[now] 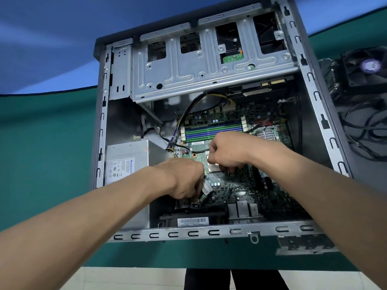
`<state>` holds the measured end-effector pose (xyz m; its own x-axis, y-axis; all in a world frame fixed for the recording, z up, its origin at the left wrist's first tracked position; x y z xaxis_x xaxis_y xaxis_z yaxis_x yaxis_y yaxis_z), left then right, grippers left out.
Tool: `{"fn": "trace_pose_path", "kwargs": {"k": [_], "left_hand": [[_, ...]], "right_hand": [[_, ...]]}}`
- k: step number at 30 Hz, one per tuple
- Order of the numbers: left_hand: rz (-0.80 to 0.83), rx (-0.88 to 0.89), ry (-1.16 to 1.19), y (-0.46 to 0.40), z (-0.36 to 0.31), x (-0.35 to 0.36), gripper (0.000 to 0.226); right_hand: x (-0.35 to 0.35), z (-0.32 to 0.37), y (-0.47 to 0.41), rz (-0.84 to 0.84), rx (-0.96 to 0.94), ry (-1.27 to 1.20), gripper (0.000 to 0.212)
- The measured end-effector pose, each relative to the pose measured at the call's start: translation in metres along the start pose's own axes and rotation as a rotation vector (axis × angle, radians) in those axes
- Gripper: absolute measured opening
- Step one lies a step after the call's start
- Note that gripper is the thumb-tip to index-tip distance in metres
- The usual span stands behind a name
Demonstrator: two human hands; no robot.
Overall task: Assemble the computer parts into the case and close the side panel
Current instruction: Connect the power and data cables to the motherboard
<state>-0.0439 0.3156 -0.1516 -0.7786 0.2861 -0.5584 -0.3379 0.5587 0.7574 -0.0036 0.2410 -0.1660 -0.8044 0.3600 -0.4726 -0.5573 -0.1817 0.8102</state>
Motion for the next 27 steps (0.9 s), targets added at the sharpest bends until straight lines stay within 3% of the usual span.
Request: {"fn": "trace_pose_path", "kwargs": {"k": [11,15,22,24,27], "left_hand": [[0.001,0.004,-0.076,-0.002,-0.001,0.003,0.007],[-0.021,0.014,-0.173,-0.001,-0.008,0.002,0.033],[0.019,0.093,-0.216,-0.007,-0.02,0.0,0.042],[0.022,0.086,-0.185,-0.01,-0.018,0.0,0.038],[0.019,0.064,-0.077,-0.008,-0.014,0.002,0.012]], "right_hand": [[0.0,-0.001,-0.004,-0.013,0.011,0.018,0.019],[0.002,0.0,-0.004,-0.019,0.004,0.027,0.02],[0.004,-0.003,-0.005,0.007,0.031,0.024,0.019],[0.006,-0.004,-0.006,-0.001,0.035,0.046,0.019],[0.009,-0.005,-0.004,0.013,0.043,0.042,0.019]]}}
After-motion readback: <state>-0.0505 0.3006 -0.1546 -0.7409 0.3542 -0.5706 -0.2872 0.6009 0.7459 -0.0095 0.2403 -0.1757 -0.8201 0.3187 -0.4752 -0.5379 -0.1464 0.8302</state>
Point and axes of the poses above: each hand's wrist, its own y-axis away from the middle knuckle, its own x-axis out of the palm, z = x × y, the point moved 8 cm from there along -y, towards the middle knuckle, and after that the axes turned 12 degrees about x, right-handed, at the moved point
